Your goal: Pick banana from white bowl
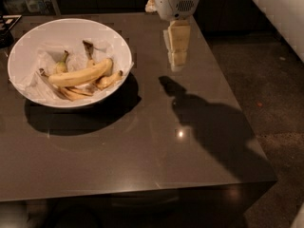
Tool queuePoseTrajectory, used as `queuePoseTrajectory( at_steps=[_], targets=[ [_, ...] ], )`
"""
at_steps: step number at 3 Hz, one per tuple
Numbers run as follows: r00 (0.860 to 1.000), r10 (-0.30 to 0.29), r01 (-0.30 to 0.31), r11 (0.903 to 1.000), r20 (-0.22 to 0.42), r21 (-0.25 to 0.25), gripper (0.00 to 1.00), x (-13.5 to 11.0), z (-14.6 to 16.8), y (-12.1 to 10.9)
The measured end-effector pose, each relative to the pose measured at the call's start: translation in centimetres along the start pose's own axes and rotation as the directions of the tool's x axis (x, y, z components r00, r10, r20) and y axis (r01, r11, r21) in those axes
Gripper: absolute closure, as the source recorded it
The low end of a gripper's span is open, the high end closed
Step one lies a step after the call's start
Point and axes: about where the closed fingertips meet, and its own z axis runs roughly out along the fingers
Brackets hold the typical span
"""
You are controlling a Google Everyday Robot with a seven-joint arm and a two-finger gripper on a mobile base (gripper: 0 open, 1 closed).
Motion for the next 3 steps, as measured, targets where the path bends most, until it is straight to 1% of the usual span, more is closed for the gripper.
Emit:
queuePoseTrajectory(
  at_steps=[1, 2, 3],
  targets=[
    [1.000, -0.006, 0.006, 1.0000, 0.016, -0.003, 0.00, -1.5, 0.9, -1.6],
    [1.000, -0.025, 0.025, 0.9994, 0.005, -0.023, 0.00, -4.1, 2.5, -4.7],
    [0.999, -0.045, 0.045, 0.9983, 0.020, -0.037, 0.00, -8.0, 3.9, -7.3]
  ],
)
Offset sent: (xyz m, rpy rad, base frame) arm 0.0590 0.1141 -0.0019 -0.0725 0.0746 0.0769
